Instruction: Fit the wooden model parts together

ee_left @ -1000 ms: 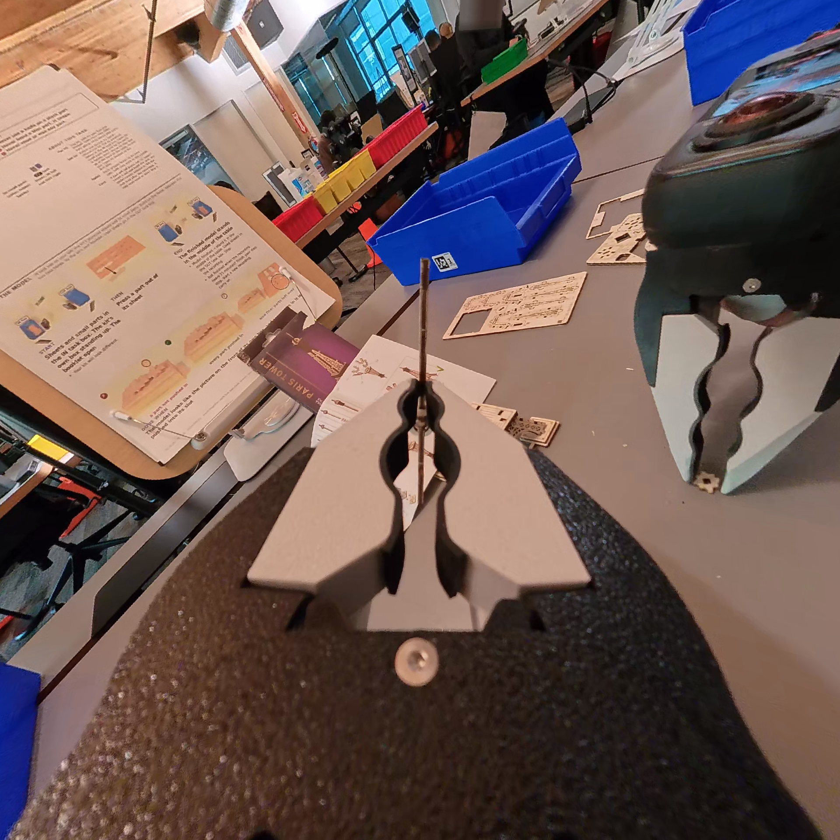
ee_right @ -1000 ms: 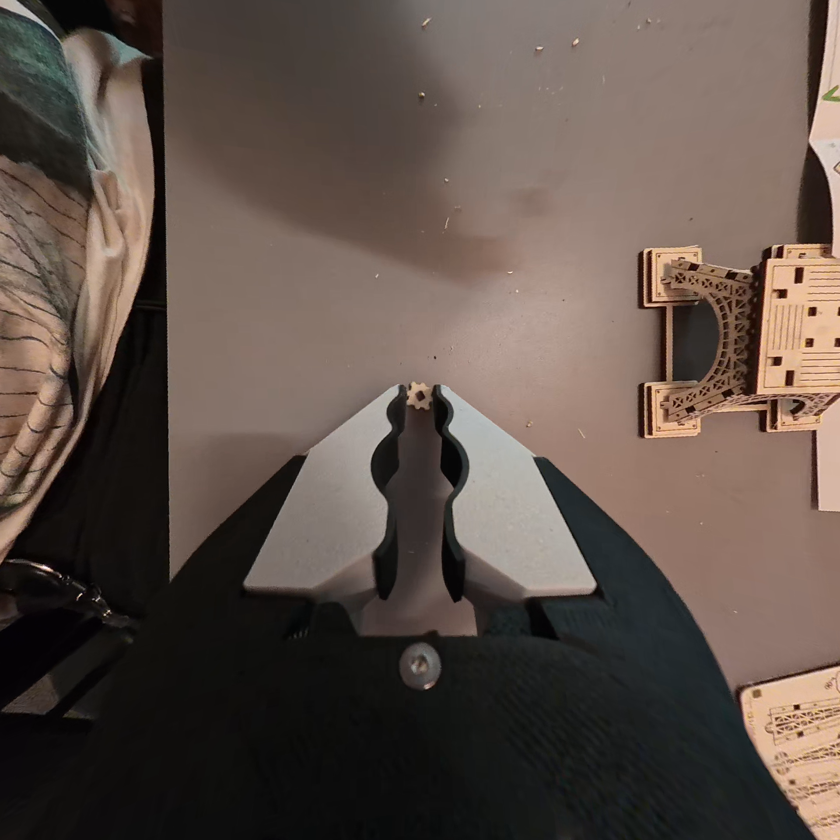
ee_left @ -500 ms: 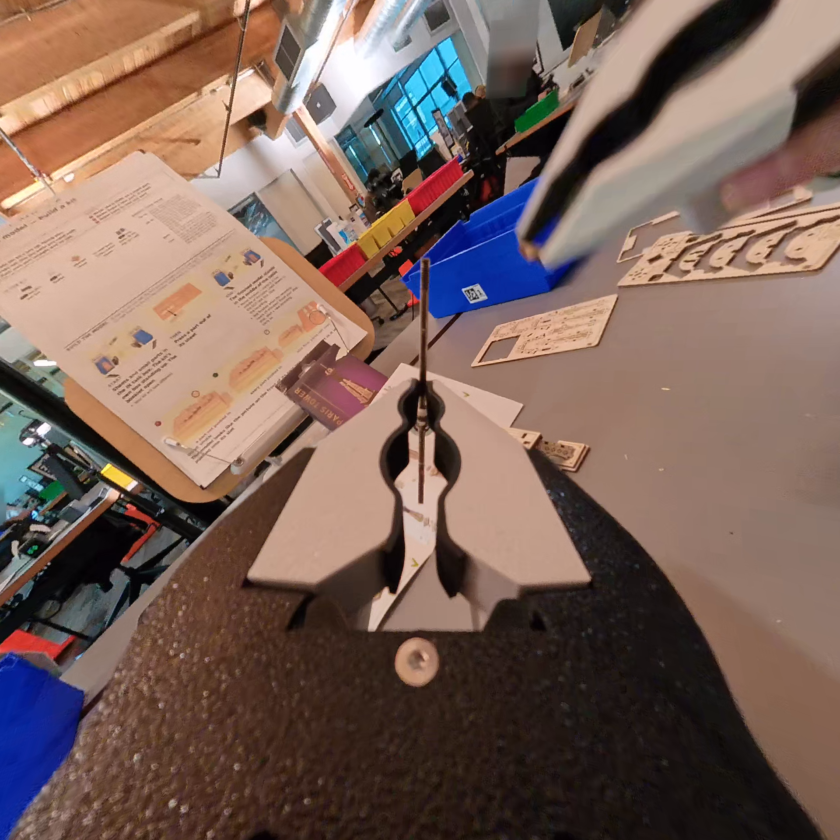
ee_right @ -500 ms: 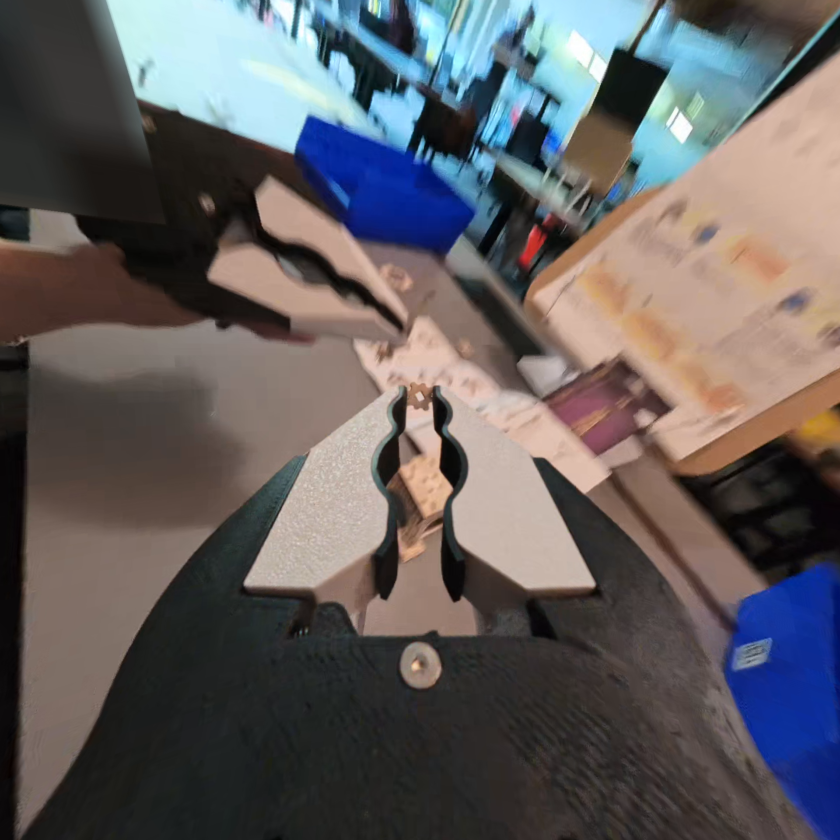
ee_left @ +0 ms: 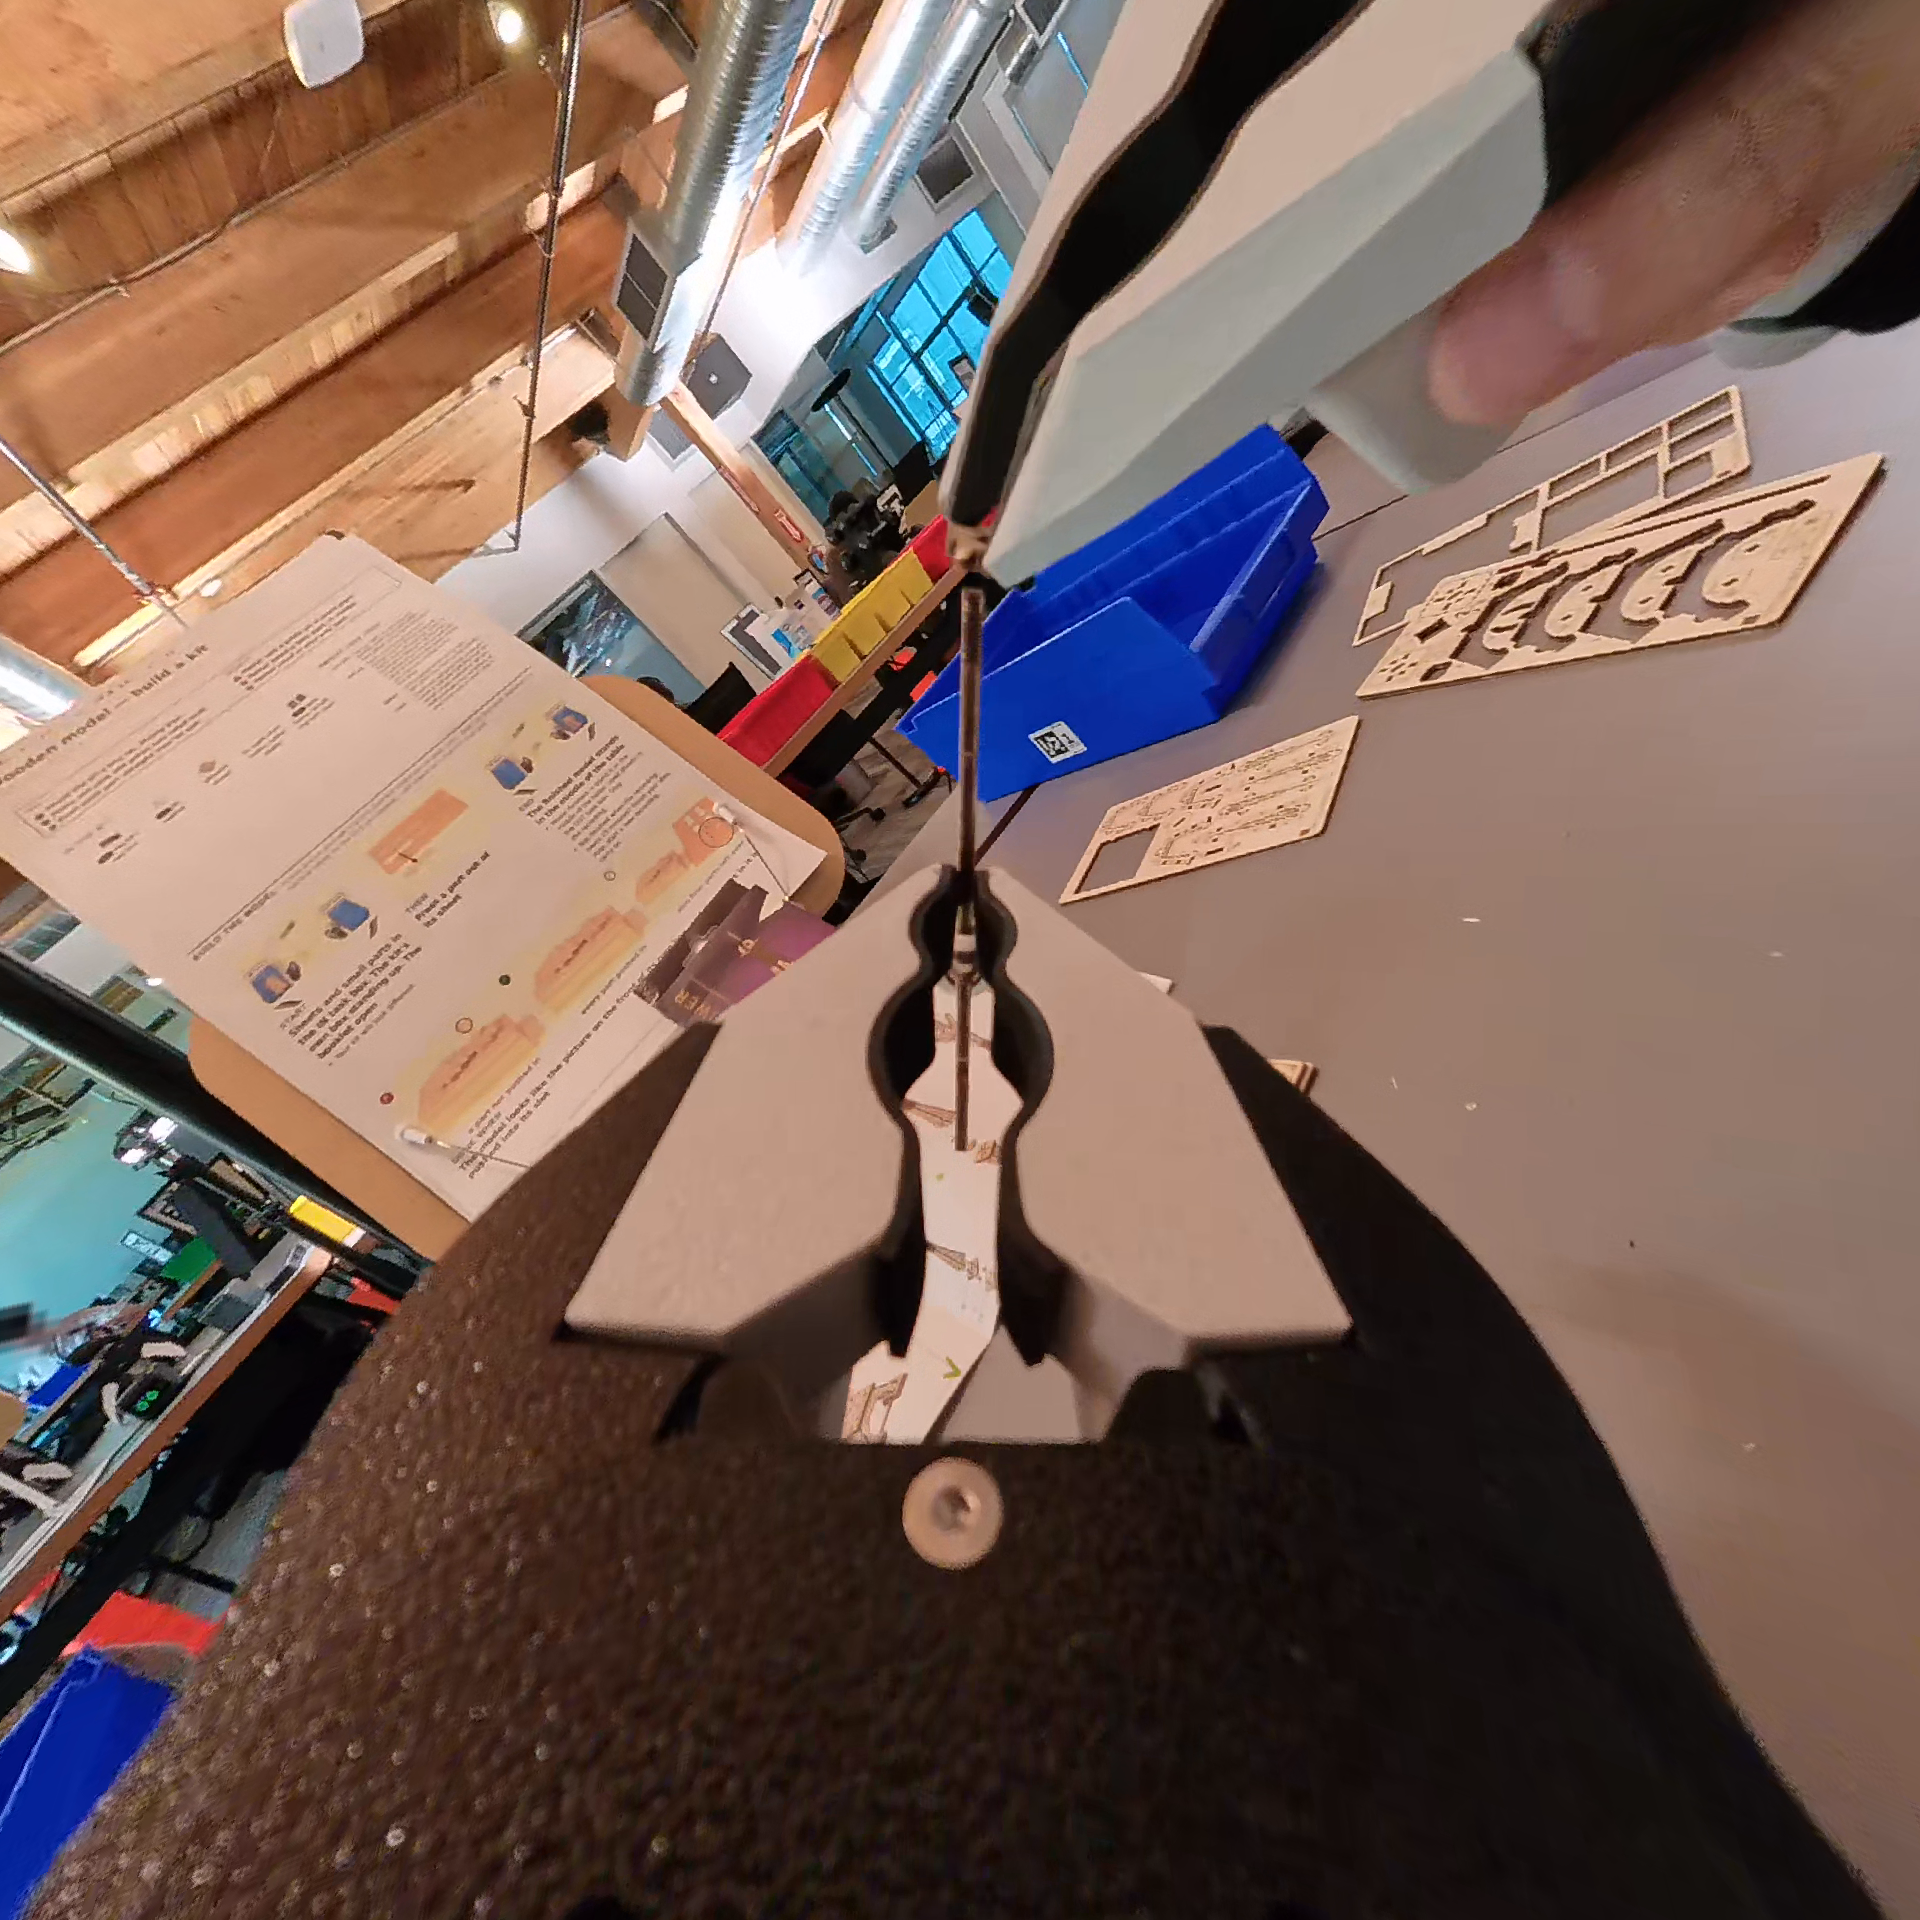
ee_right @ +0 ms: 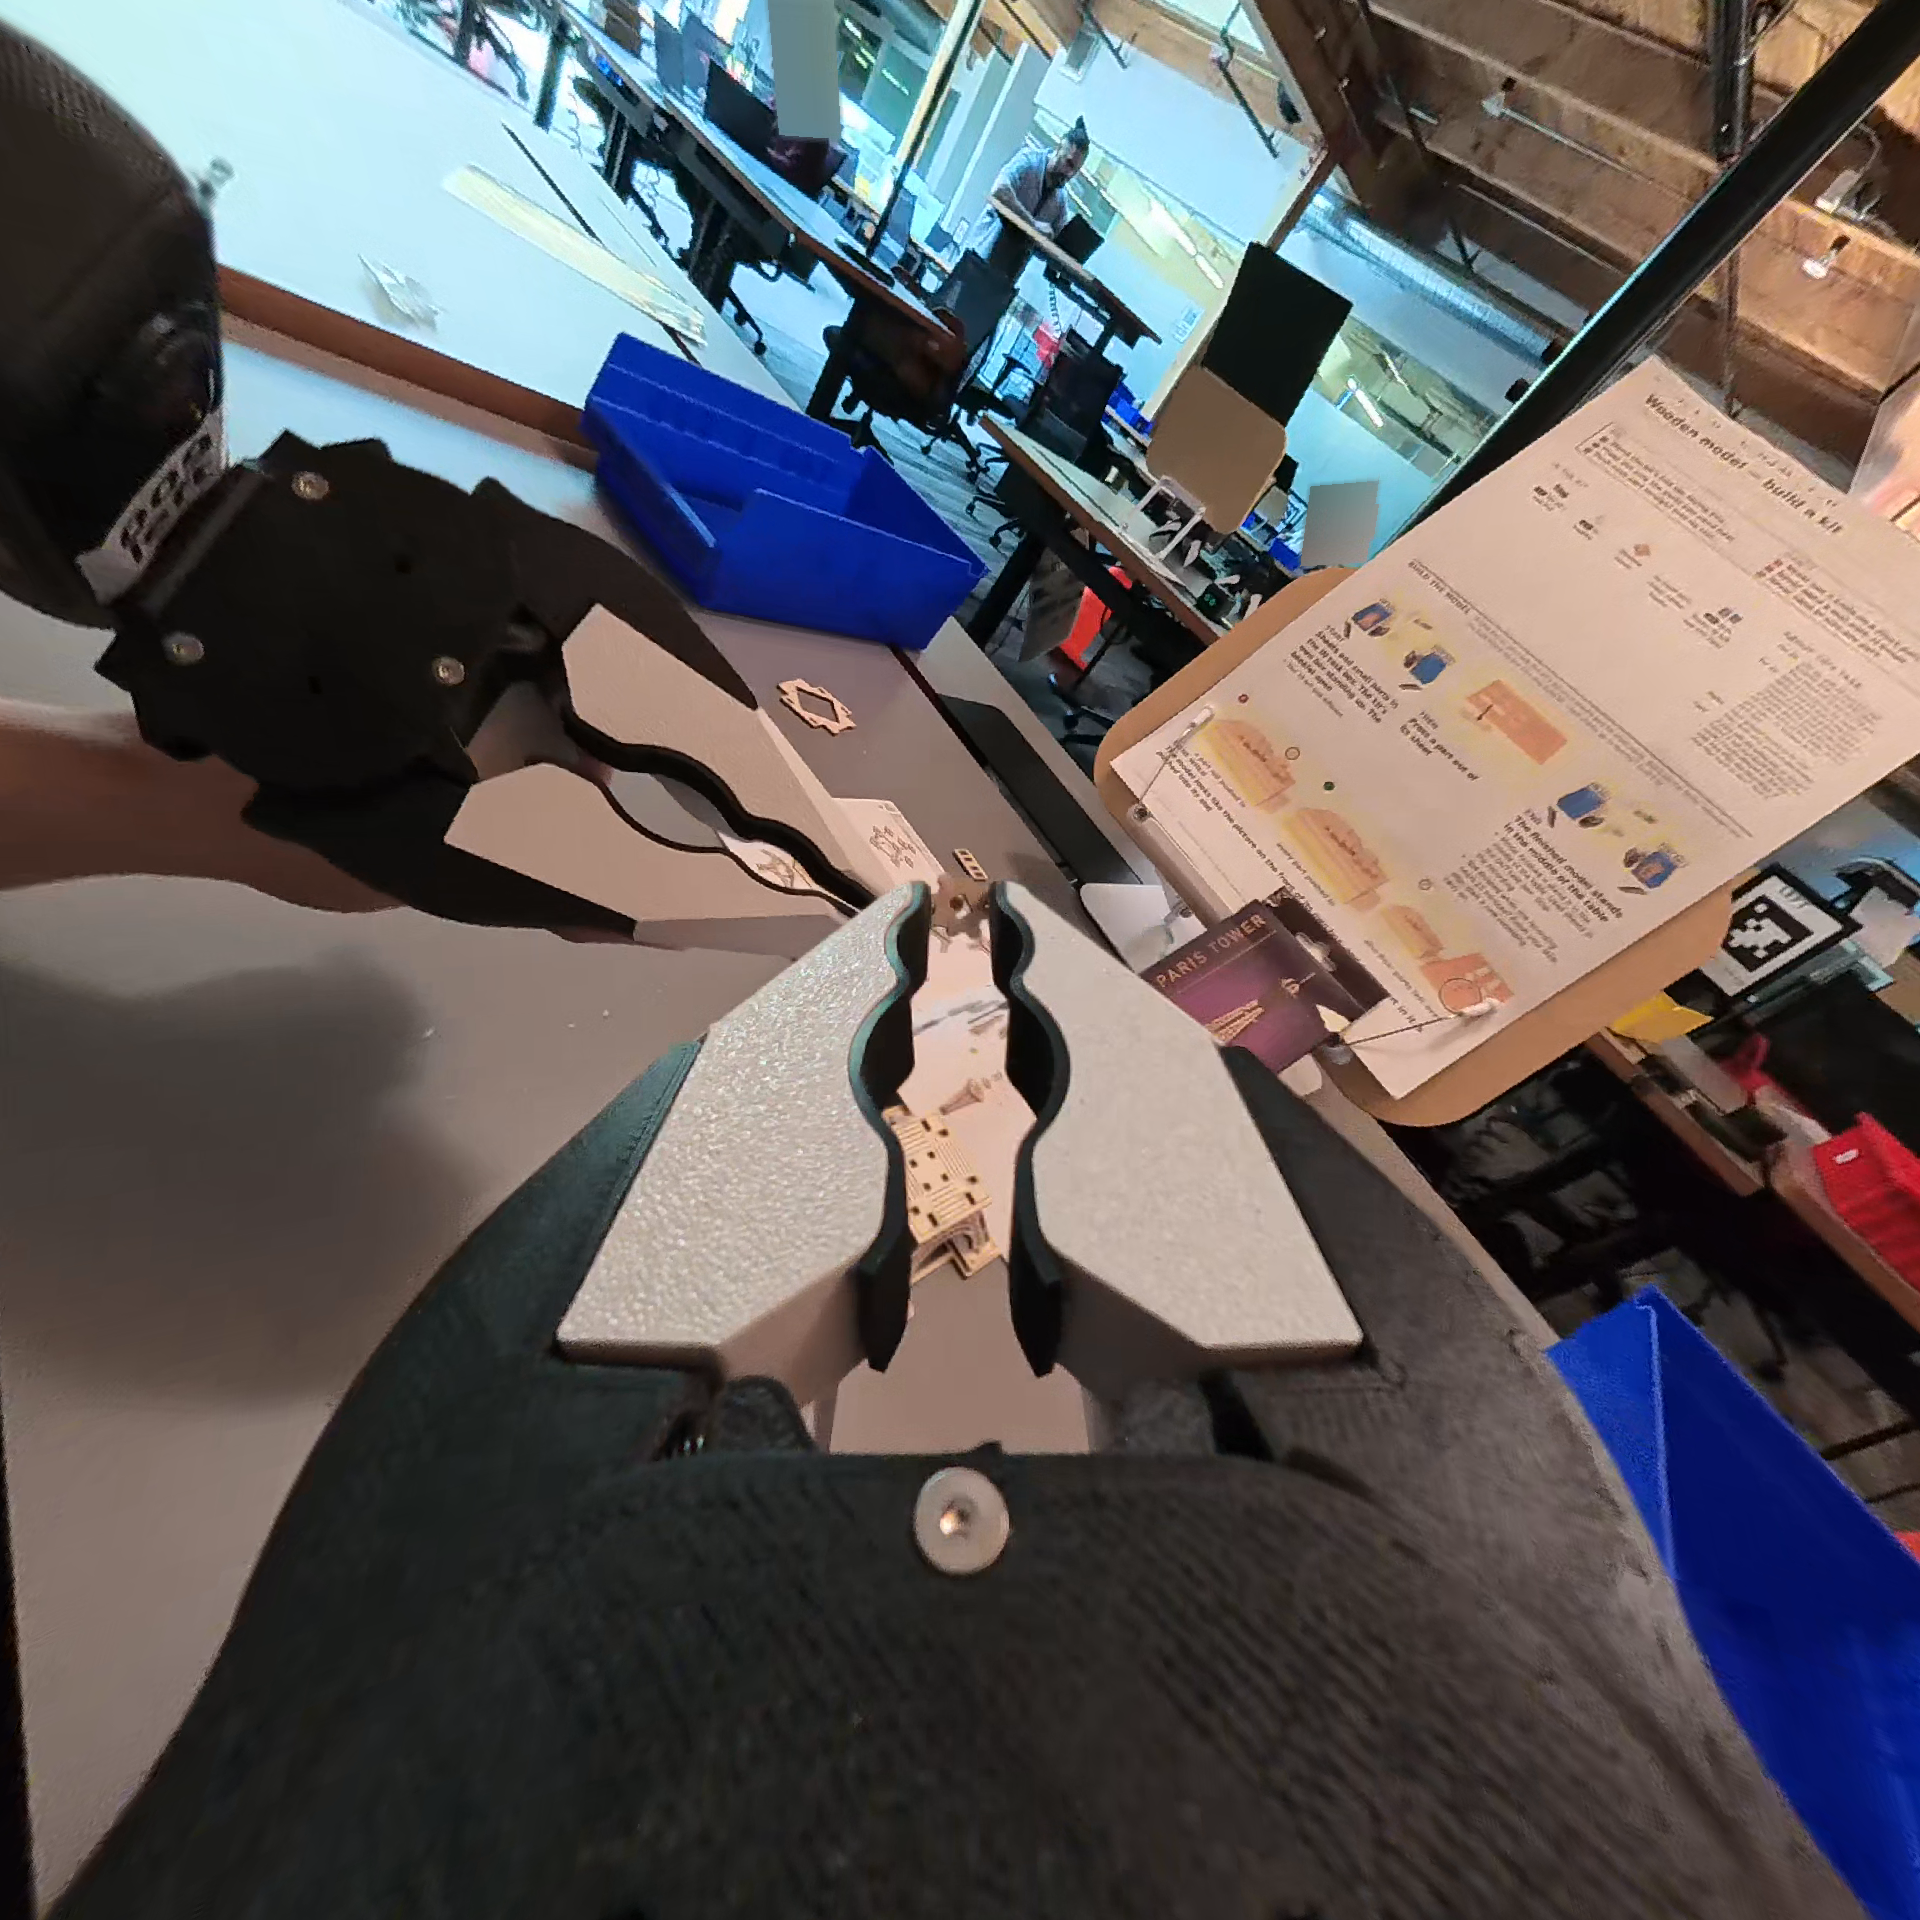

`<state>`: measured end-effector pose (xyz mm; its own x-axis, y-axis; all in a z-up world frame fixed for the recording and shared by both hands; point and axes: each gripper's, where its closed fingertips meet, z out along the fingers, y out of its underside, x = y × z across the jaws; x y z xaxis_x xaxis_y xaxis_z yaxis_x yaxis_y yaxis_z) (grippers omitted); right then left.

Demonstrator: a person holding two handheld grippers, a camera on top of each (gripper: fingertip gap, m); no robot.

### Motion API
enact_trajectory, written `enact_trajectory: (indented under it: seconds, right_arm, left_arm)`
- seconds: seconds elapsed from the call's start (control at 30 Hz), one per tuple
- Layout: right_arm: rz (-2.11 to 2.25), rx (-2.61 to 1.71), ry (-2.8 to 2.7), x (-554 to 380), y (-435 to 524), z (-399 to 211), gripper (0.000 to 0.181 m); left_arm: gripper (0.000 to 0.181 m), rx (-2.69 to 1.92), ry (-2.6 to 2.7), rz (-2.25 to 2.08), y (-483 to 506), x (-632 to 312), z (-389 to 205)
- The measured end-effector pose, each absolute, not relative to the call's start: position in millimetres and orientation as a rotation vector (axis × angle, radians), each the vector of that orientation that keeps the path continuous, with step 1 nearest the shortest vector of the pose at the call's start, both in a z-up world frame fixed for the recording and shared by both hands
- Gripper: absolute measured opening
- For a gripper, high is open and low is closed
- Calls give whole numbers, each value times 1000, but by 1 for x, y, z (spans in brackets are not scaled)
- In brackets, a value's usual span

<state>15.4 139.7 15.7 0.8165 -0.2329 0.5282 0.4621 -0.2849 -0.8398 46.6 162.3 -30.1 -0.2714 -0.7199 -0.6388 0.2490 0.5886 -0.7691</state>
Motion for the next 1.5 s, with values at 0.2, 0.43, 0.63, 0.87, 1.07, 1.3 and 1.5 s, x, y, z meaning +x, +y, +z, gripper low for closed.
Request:
enact_trajectory:
  seconds: [0.2, 0.43, 0.63, 0.87, 1.07, 1.3, 1.5]
  right_arm:
    - [-656, -1747, -190, 13, 141, 12, 8]
    - [-592, -1756, -257, 8, 138, 9, 8]
    - [-505, -1749, -281, 4, 132, 9, 9]
    - [-490, -1773, -308, 1, 132, 4, 8]
    - [-544, -1815, -349, 3, 131, -2, 8]
    - [-556, -1842, -373, 3, 130, -6, 8]
    - [-515, -1841, -387, 1, 127, -7, 8]
  left_arm:
    - [0, -388, 1605, -997, 158, 46, -33]
    - [0, -330, 1644, -1118, 151, 42, -36]
    - [0, -289, 1654, -1243, 145, 36, -36]
    - [0, -273, 1680, -1194, 143, 36, -40]
    - [0, -277, 1720, -1172, 142, 37, -46]
    - [0, -261, 1751, -1145, 140, 37, -51]
    - [0, -237, 1762, -1180, 138, 33, -51]
